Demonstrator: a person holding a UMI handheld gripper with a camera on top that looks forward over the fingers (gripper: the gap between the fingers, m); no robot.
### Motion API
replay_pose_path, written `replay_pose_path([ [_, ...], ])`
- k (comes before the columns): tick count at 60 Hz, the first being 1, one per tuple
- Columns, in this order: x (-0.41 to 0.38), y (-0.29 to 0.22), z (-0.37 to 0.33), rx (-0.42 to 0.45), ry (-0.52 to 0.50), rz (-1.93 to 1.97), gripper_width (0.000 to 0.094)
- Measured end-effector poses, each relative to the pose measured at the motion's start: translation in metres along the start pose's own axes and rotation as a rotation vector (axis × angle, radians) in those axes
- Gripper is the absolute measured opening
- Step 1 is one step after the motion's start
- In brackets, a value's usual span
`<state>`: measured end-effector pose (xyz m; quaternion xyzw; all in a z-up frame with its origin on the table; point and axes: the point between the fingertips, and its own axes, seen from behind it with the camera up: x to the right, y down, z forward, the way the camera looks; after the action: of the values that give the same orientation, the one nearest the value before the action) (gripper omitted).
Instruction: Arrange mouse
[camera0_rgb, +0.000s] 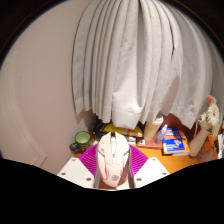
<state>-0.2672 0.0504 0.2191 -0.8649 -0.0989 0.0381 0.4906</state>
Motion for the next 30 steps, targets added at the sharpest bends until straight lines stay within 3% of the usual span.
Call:
replay_pose_path([
  [8, 0.083, -0.024, -0.046, 0.075, 0.055, -0.036, 0.0404],
  [15, 0.151, -0.003, -0.057, 0.073, 0.106, -0.021, 0.0408],
  [30, 0.239, 0.151, -0.021, -0.175, 0.14, 0.072, 0.0403],
])
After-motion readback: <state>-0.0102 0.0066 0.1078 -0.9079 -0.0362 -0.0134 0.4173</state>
